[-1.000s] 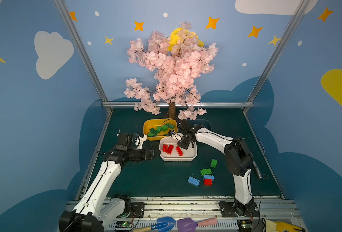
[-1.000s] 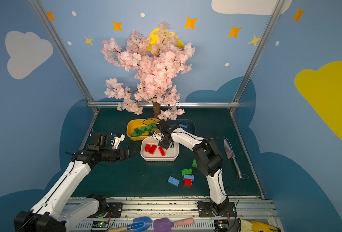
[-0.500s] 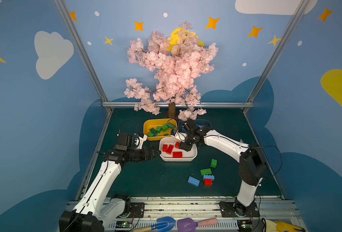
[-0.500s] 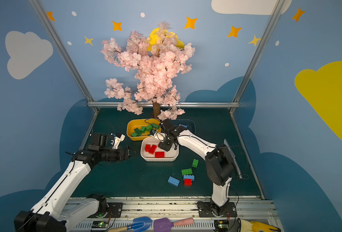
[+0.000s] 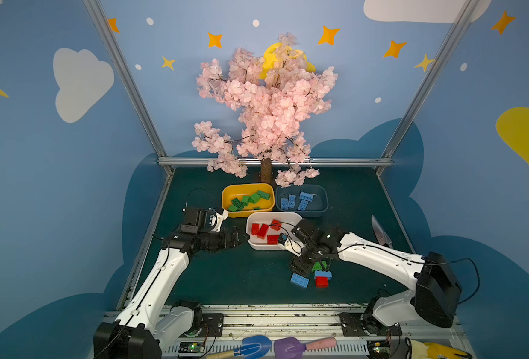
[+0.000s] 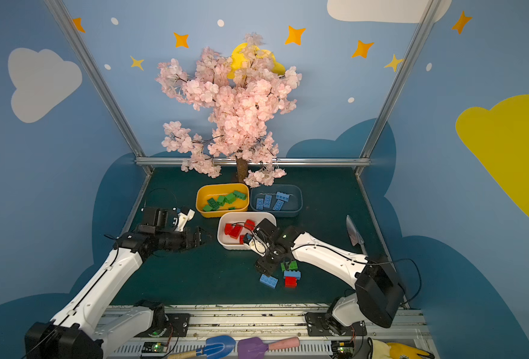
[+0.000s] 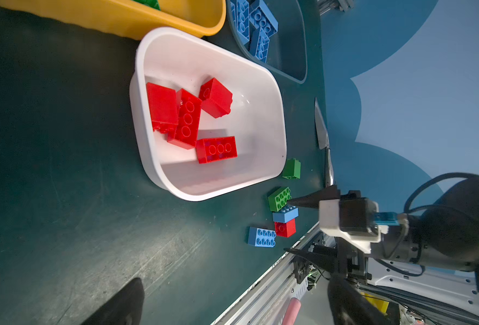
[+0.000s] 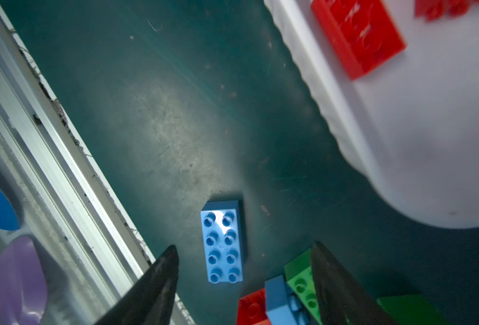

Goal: Sort the legos into containers by color
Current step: 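Return the right gripper to the pile and grasp a light blue 2x4 brick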

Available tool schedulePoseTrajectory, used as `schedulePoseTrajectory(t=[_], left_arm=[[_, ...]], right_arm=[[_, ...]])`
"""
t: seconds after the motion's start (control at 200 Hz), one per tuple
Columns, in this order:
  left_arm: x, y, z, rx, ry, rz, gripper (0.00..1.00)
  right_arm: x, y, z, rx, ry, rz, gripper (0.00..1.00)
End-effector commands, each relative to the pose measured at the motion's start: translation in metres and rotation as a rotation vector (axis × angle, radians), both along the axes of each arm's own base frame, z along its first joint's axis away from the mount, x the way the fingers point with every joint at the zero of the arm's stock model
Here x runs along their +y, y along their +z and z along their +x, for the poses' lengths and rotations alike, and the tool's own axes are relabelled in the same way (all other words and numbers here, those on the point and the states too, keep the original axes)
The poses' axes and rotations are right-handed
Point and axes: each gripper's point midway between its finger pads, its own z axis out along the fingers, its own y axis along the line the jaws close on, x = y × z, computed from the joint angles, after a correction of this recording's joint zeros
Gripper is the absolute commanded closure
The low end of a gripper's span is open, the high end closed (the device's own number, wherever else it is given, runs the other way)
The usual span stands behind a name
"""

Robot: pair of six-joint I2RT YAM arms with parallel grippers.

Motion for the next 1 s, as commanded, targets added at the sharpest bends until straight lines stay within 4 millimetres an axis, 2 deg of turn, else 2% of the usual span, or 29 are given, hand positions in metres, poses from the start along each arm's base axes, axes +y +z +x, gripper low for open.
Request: schedulePoseTrajectory(t=[0.0,0.11,0.265,0.39,0.521,0.811,0.996], left_arm=[[-0.002,0.004,0.001,-0.015,-0.008,-0.016,0.01],[-0.002,0.005,0.0,-0.015,-0.015,-0.01,0.01],[-0.001,0.006,0.001,-0.023,-0.009,-0.012,0.01],[-0.002,0.004,0.002,-0.017,-0.009,-0.013,0.01],[-0.001,0.002,0.002,-0.011,-0.008,-0.011,0.01],[-0.001,0.001,0.001,-0.009,-0.008,-0.005,0.01],[-0.001,0.003,0.003,-0.013,-0.008,-0.011,0.0]], right_arm=[[-0.004,-0.011,-0.003,0.014,-0.125,-0.065,0.27],[-0.009,-0.02,0.0,0.019,-0.139,-0.169,0.28],[-0.017,-0.036,-0.013,0.006,0.019,-0.314,0.29],[-0.023,-0.046,-0.024,0.016,0.073,-0.332,0.29],[-0.026,-0.054,-0.026,0.017,0.104,-0.375,0.31],[-0.027,-0.061,-0.027,0.018,0.137,-0.414,0.56],[-0.029,-0.05,-0.019,-0.014,0.091,-0.371,0.75]])
